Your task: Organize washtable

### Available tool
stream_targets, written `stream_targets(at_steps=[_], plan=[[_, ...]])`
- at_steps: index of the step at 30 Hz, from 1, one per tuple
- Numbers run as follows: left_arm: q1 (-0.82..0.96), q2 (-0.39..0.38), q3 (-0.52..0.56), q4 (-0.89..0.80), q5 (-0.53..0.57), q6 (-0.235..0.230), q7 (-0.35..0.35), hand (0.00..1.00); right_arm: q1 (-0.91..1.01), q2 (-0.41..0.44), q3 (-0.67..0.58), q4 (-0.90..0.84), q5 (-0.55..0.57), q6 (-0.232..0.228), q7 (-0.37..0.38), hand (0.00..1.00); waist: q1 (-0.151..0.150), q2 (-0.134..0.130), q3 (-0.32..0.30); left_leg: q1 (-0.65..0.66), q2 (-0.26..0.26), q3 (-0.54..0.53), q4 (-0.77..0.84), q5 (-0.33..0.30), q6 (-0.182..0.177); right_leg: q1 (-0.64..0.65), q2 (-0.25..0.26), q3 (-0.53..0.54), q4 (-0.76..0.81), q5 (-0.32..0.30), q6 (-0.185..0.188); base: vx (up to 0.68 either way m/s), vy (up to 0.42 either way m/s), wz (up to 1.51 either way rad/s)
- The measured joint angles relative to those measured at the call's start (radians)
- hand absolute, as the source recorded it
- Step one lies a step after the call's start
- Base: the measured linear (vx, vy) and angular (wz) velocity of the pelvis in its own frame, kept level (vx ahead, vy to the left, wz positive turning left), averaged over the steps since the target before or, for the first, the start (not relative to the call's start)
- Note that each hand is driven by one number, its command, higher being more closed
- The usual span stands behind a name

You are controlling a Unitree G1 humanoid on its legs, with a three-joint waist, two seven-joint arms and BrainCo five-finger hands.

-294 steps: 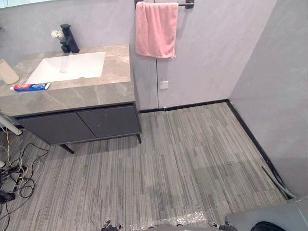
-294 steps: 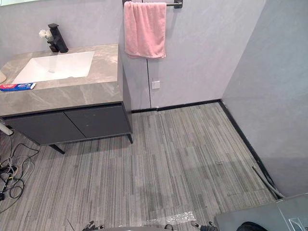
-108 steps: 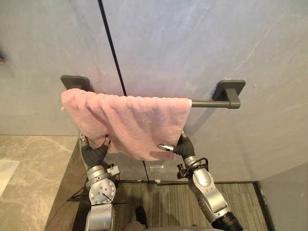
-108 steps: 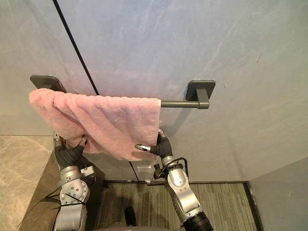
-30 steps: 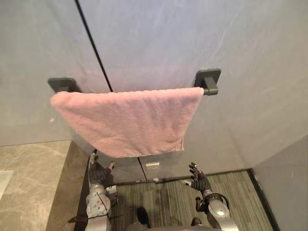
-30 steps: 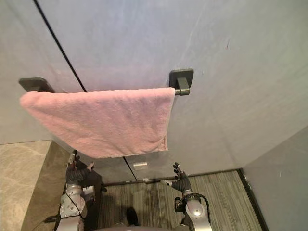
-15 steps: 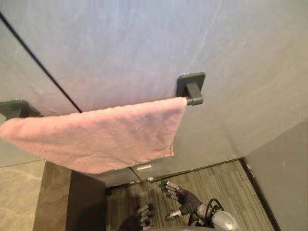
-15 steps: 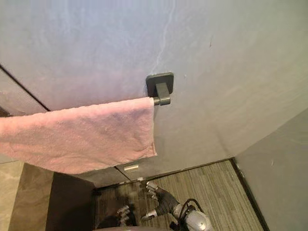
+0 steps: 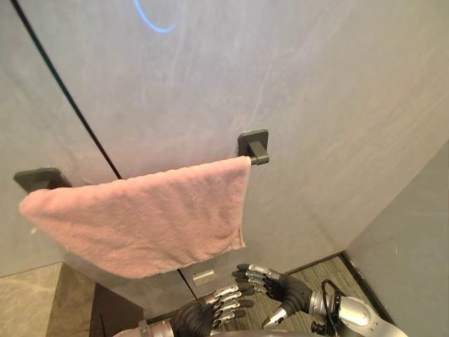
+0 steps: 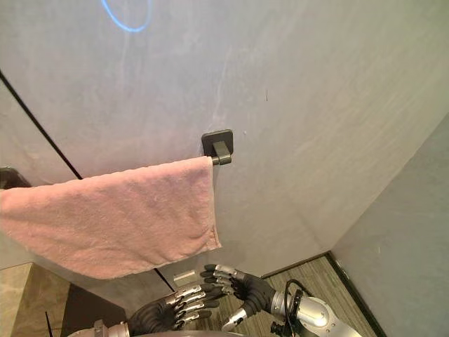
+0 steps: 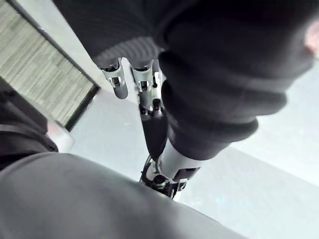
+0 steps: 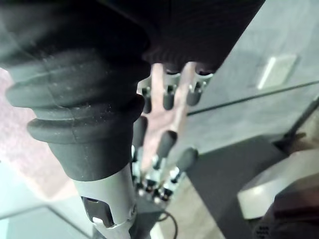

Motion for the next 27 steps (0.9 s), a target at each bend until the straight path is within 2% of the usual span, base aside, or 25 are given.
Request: stream_targets(at_steps=[1,3,5,10,12,16,18,22,27], plan=[[0.004,-0.053,0.035,-0.012,0.034,-0.003,0.004,0.0,-0.009,0.05,-0.001,0.001,-0.027,0.001,-0.001,0.0,0.012,0.001,0.0,0.03,-0.017,-0.018,-0.044,0.011,-0.004,0.0,-0.002,0.012,0.012,-0.015,0.007,-0.1,0.022,-0.14],[0.008,-0.091,0.058,-0.028,0.066,-0.007,0.01,0.0,-0.016,0.107,-0.001,0.008,-0.043,0.003,-0.008,0.0,0.022,0.005,-0.004,0.049,-0.026,-0.021,-0.078,0.029,-0.002,-0.001,-0.002,0.015,0.021,-0.021,0.007,-0.06,0.03,-0.06],[0.021,-0.166,0.121,-0.047,0.121,-0.012,0.05,0.0,-0.049,0.192,-0.006,0.02,-0.068,0.003,-0.041,0.0,0.031,0.001,-0.007,0.04,-0.036,-0.032,-0.086,0.04,-0.001,-0.007,-0.005,0.01,0.023,-0.02,0.004,-0.04,0.026,0.1],[0.024,-0.256,0.193,-0.057,0.208,-0.012,0.121,0.0,-0.125,0.285,0.021,0.081,-0.076,0.002,-0.06,0.0,0.038,-0.02,-0.019,0.013,-0.043,-0.079,-0.079,0.066,0.022,-0.012,-0.01,-0.022,0.024,-0.012,-0.005,0.03,0.003,0.25],[0.019,-0.288,0.23,-0.071,0.264,-0.013,0.139,0.0,-0.153,0.321,0.044,0.132,-0.076,0.005,-0.069,0.0,0.059,-0.031,-0.019,0.012,-0.041,-0.096,-0.079,0.067,0.022,-0.004,-0.007,-0.039,0.023,-0.01,-0.007,0.05,-0.016,0.17],[0.021,-0.308,0.273,-0.073,0.297,-0.013,0.159,0.0,-0.214,0.367,0.069,0.175,-0.077,0.008,-0.089,0.0,0.065,-0.037,-0.016,0.014,-0.04,-0.124,-0.079,0.067,0.022,0.012,-0.007,-0.05,0.024,-0.005,-0.014,0.02,0.002,0.2],[0.017,-0.32,0.303,-0.073,0.297,-0.013,0.159,0.0,-0.239,0.384,0.078,0.186,-0.077,0.008,-0.103,0.0,0.084,-0.039,-0.015,0.013,-0.041,-0.126,-0.08,0.066,0.022,0.013,-0.008,-0.051,0.024,-0.003,-0.017,-0.05,0.006,0.03],[0.015,-0.329,0.326,-0.073,0.3,-0.015,0.16,0.0,-0.281,0.397,0.085,0.213,-0.104,0.006,-0.122,0.0,0.085,-0.04,-0.008,-0.001,-0.048,-0.15,-0.086,0.062,0.017,0.024,-0.015,-0.072,0.019,-0.005,-0.016,-0.07,0.0,0.15],[-0.04,-0.359,0.345,-0.074,0.32,-0.039,0.161,0.0,-0.292,0.399,0.066,0.248,-0.121,0.008,-0.134,0.0,0.085,-0.031,-0.002,-0.027,-0.055,-0.182,-0.086,0.08,0.023,0.012,-0.02,-0.101,0.02,-0.018,-0.016,-0.05,0.001,0.2]])
